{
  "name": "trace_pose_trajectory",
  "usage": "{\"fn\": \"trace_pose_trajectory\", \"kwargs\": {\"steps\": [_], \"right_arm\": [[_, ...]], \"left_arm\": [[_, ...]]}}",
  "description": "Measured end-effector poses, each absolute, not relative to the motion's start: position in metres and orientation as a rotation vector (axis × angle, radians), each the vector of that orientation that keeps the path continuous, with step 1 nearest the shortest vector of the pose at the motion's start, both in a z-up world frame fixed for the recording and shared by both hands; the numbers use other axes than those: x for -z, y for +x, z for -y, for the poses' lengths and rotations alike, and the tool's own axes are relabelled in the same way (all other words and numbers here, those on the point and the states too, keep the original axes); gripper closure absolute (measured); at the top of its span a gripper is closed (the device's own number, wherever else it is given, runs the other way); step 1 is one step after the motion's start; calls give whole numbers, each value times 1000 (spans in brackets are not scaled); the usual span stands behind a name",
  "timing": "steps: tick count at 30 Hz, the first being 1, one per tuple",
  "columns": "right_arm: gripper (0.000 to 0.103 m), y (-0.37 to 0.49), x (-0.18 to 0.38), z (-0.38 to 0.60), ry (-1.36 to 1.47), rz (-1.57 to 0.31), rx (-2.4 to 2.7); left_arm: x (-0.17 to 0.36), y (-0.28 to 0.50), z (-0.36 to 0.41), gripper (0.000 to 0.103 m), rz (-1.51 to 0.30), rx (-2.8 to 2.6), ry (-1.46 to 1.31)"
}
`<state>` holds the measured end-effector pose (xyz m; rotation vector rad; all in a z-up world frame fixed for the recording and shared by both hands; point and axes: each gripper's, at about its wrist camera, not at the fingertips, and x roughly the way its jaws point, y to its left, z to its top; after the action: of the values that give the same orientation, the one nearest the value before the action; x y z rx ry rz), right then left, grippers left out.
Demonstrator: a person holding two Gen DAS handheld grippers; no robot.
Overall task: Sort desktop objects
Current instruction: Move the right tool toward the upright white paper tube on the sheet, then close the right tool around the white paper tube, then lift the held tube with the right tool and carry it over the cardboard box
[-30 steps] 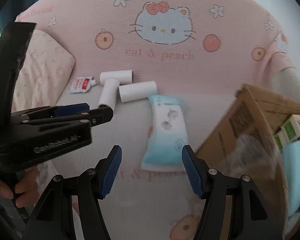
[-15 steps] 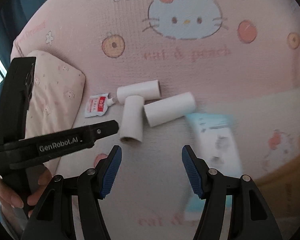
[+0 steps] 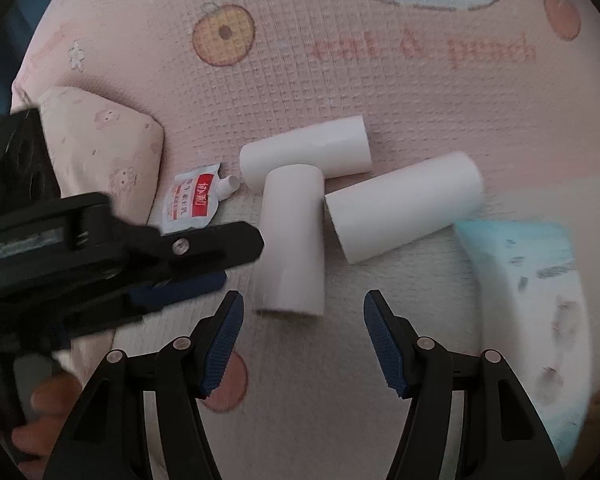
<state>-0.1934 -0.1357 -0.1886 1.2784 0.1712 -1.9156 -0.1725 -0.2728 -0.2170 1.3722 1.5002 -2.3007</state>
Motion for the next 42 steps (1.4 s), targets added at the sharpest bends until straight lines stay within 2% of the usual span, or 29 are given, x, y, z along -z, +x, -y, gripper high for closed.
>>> {"fn": "trace_pose_trajectory", "kwargs": {"steps": [6, 7, 9, 22, 25, 27, 37, 42], "right_arm": [[45, -204, 209, 144, 1375, -90, 1859], [47, -204, 210, 143, 1379, -74, 1856], [62, -206, 212, 142, 1387, -41, 1828], [62, -176, 208, 127, 1396, -133, 1807], [62, -166, 209, 122, 1397, -166, 1813], [62, -164, 209, 117, 1413, -145, 1814], [62, -153, 199, 104, 1438, -174, 1848], [62, -140, 183, 93, 1405, -192, 1877]], "left_arm": [[226, -173, 275, 51, -1525, 2244, 1357], [227, -175, 273, 51, -1534, 2241, 1368], [227, -176, 272, 51, -1524, 2248, 1380], [248, -184, 252, 51, -1563, 2204, 1558], [246, -183, 244, 51, -1491, 2248, 1572], [245, -182, 237, 58, -1437, 2281, 1592], [245, -164, 214, 58, -1498, 2325, 1574], [235, -147, 203, 58, -1472, 2414, 1549]]}}
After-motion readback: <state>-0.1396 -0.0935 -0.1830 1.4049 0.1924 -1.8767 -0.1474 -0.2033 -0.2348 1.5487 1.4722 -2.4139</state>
